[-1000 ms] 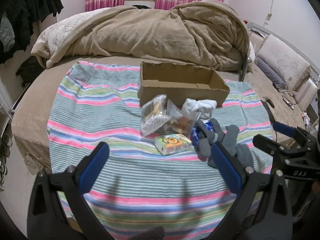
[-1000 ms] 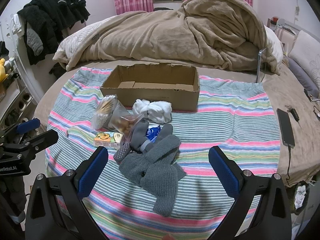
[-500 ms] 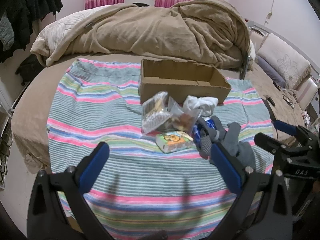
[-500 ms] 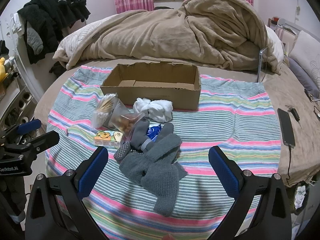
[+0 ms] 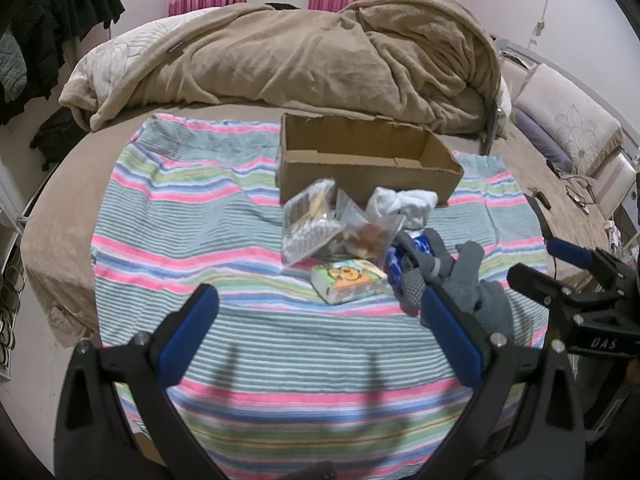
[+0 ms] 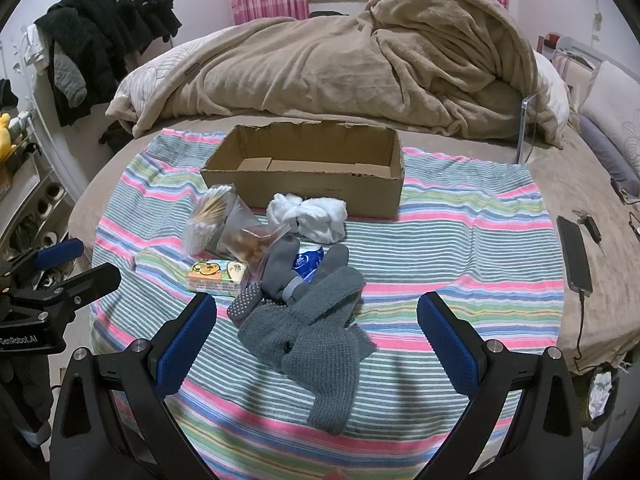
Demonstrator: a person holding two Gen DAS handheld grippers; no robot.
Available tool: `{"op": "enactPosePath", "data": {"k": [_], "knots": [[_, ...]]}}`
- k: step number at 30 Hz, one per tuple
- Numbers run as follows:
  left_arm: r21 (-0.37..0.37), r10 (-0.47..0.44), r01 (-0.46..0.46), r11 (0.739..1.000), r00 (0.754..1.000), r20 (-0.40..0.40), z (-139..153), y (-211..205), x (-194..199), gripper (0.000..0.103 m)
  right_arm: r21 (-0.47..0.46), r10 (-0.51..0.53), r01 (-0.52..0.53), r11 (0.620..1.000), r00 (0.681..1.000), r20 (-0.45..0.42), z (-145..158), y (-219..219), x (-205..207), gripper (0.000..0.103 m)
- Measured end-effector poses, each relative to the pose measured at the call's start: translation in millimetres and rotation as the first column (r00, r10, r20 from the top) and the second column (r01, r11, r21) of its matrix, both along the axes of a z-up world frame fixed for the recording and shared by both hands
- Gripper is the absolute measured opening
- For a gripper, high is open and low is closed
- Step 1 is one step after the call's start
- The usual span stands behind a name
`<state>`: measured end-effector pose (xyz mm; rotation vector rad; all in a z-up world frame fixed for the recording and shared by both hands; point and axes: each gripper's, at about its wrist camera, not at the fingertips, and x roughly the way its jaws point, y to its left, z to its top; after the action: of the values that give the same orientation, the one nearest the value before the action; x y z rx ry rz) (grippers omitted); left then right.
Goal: Organize objects
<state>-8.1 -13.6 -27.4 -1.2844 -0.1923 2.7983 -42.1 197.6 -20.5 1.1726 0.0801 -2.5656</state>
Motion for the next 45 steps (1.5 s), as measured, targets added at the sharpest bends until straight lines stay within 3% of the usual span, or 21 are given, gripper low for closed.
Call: {"op": "enactPosePath", "data": {"k": [23, 30, 38, 45], "knots": [[0.003, -0.031, 0.031, 1.0, 0.995, 0.091, -37, 8, -32, 0.102, -0.019, 0.05, -0.048, 0.999, 0.992, 0.119, -38, -4, -23, 0.098], [0.013, -0.054, 0.053, 0.999, 0.99, 0.128, -56, 15, -48, 0.102, -0.009, 0.07, -0.07, 0.998, 0.979, 0.192, -63, -6, -33, 0.085], [0.003, -0.07, 0.07, 0.998, 0.985, 0.155, -70, 26, -69, 0.102, -0.07, 0.091, -0.078, 0.995, 0.97, 0.224, -74, -1, -45, 0.085], [-0.019, -0.08, 0.085, 0.996, 0.976, 0.201, -92, 35, -87, 0.101, -0.163, 0.15, -0.11, 0.981, 0.954, 0.259, -82, 8, -51, 0.066]]}}
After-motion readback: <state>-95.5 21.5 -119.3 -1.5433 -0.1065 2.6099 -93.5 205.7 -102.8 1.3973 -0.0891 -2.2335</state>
